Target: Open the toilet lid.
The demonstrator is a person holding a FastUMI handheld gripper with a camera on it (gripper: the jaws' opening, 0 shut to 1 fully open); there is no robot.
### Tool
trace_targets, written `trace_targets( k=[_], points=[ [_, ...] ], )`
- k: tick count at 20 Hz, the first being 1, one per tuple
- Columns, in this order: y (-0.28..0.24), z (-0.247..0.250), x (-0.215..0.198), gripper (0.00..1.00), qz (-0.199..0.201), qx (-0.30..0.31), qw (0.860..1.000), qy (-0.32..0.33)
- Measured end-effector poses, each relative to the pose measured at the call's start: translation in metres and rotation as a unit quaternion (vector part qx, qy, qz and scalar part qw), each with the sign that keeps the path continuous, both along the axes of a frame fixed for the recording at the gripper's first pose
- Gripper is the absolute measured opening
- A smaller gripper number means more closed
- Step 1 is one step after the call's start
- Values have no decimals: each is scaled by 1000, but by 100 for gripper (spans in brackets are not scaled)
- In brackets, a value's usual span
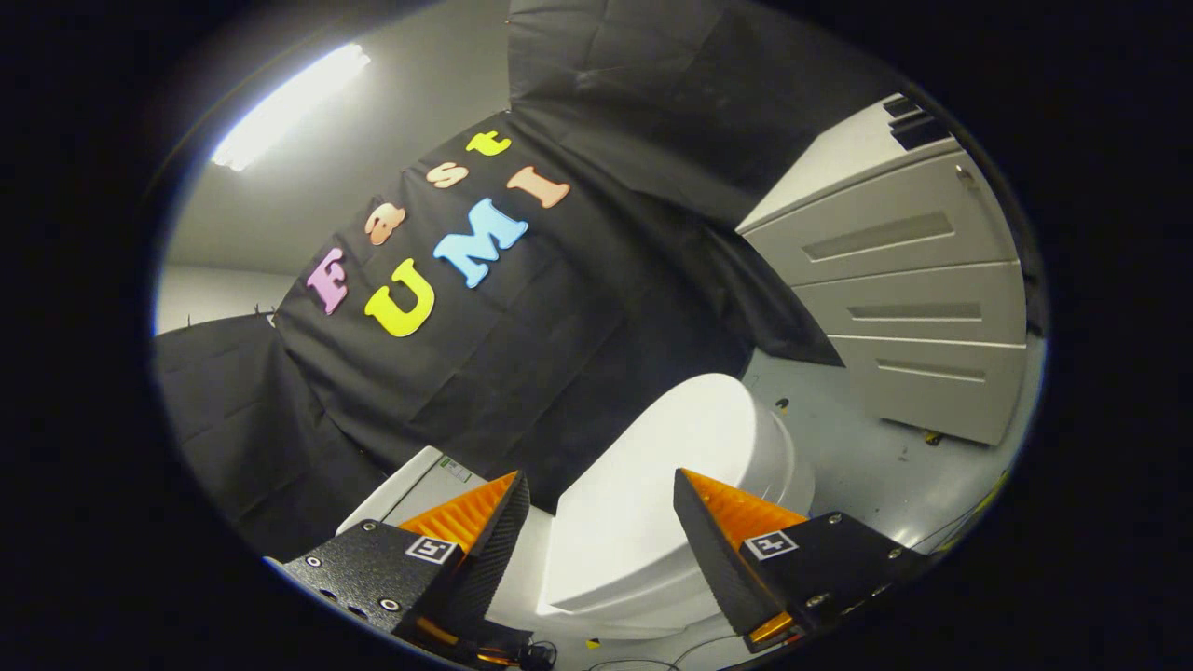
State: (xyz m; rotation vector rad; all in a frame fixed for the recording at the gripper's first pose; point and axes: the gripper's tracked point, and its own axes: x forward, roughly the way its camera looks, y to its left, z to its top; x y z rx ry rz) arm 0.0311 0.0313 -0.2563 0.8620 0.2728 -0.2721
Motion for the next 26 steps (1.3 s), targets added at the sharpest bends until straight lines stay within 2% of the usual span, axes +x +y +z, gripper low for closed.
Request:
trace_targets(
  k=[3, 10, 15, 17, 21, 24, 26],
  points=[
    [-7, -22, -1, 96, -31, 59, 998, 13],
    [-26, -78, -9, 96, -79, 96, 990, 67],
    [-40, -118, -22, 96, -141, 172, 970, 98],
    [-34, -134, -22, 96, -143, 183, 966, 113],
    [-17, -151, -14, 96, -118, 189, 965, 138],
    [-14, -161, -11, 93, -117, 199, 961, 154],
    [-10, -166, -11, 79, -115, 206, 958, 165]
  ],
)
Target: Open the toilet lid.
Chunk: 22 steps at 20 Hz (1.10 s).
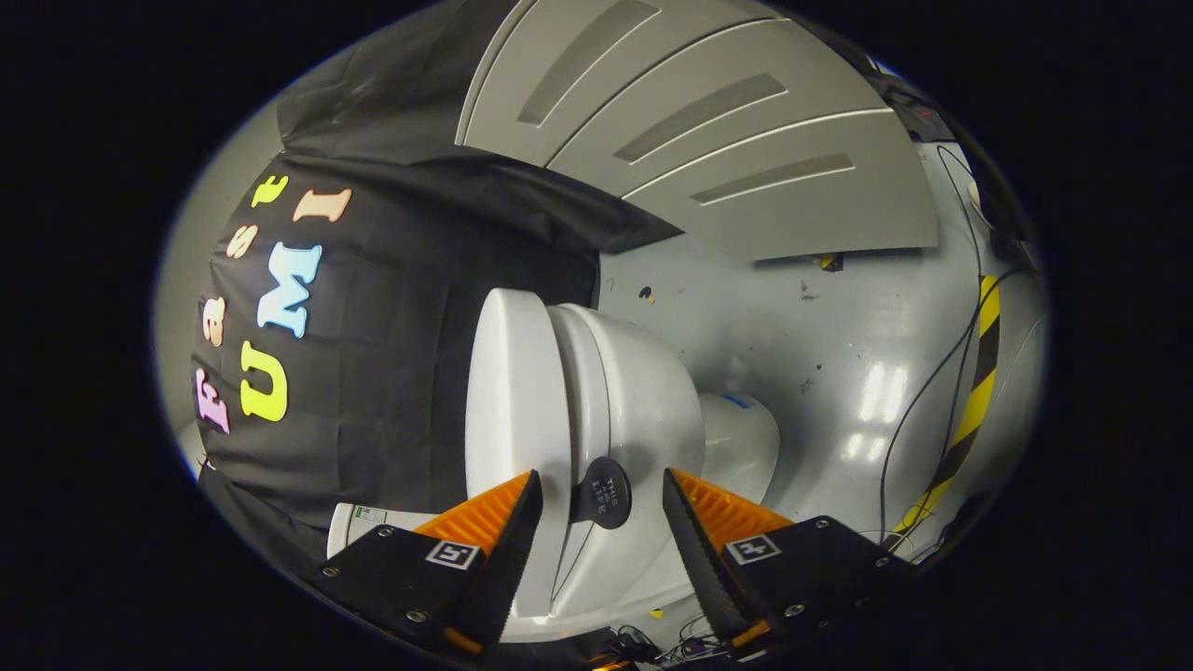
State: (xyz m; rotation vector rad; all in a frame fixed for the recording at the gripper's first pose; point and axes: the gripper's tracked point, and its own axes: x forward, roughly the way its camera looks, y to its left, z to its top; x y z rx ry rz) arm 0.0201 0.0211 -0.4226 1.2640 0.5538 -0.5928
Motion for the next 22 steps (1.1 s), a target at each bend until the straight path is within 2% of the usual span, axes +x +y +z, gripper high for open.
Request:
trace_targets(
  k=[3, 6, 7, 9, 16, 19, 22],
  points=[
    [3, -4, 2, 61, 5, 4, 1000, 8],
    [1, -2, 5, 50, 3, 13, 1000, 0],
    [3, -5, 7, 35, 4, 14, 1000, 3],
    [1, -5, 5, 23, 7, 17, 1000, 6],
    [-1, 0, 5, 15, -7, 45, 999, -5],
    [-3, 3, 6, 3, 4, 25, 1000, -15],
    [-2, 2, 6, 0, 1, 36, 999, -11]
  ],
)
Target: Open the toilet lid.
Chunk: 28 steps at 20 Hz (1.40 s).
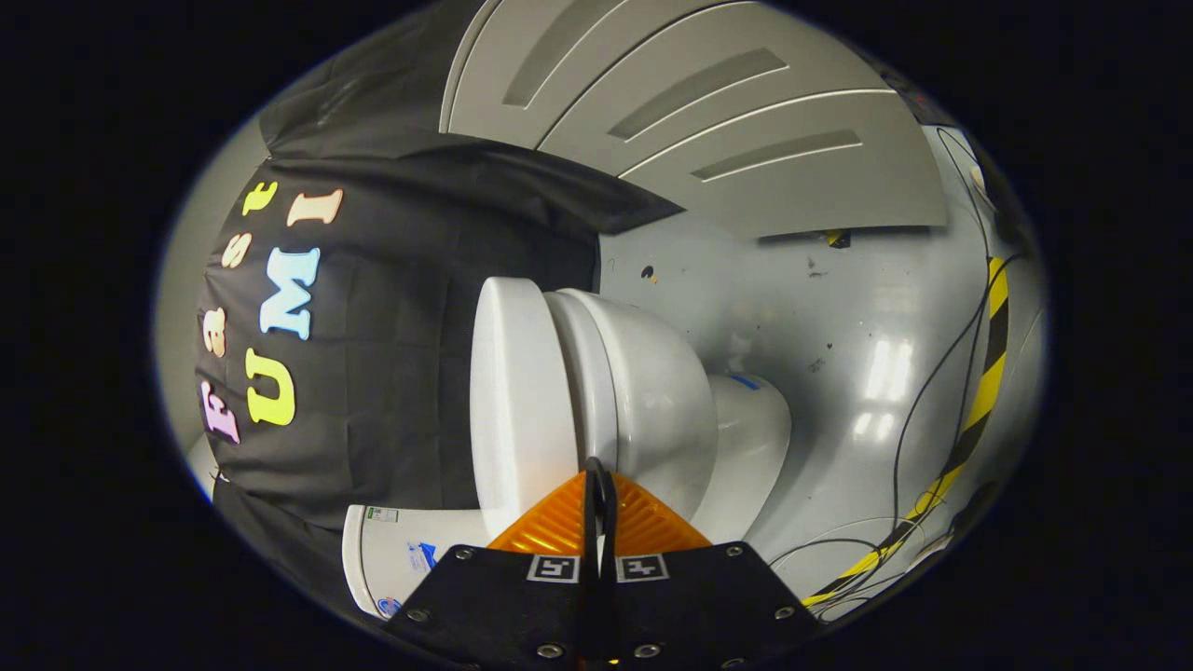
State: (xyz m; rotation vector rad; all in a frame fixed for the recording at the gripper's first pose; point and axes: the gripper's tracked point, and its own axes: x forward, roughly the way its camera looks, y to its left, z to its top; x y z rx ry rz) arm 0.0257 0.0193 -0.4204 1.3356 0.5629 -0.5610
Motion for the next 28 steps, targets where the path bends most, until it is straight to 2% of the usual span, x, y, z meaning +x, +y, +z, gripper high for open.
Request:
trace_targets(
  k=[6, 16, 22, 28],
  points=[
    [-2, 5, -3, 0, 34, -32, 999, 15],
    [0, 40, 8, 0, 65, -84, 994, 27],
    [6, 73, 17, 0, 89, -126, 988, 23],
    [17, 104, 27, 0, 135, -190, 972, 27]
  ],
)
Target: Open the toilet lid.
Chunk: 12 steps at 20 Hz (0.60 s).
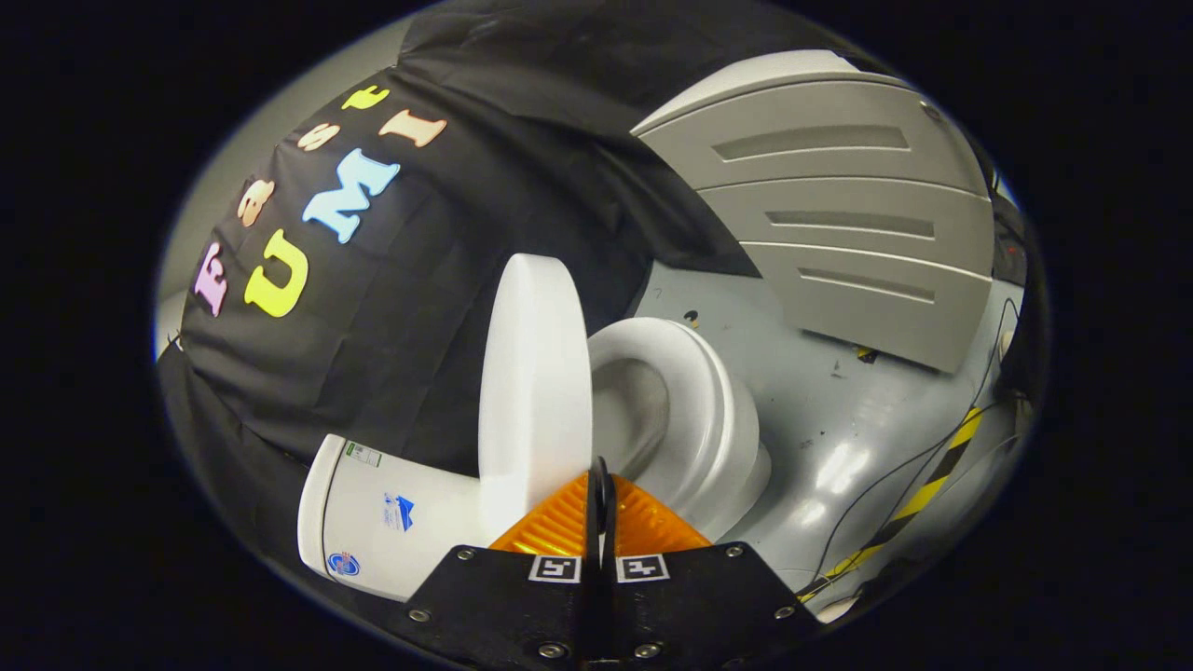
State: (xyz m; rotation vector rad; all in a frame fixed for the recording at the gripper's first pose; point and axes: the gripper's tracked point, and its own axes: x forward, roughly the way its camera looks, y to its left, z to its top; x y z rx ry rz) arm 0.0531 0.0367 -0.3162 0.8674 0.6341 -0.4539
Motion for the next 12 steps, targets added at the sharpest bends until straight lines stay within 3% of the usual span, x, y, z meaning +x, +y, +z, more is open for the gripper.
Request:
trace_targets(
  k=[12],
  points=[
    [29, 48, 16, 0, 59, -89, 994, -7]
  ],
)
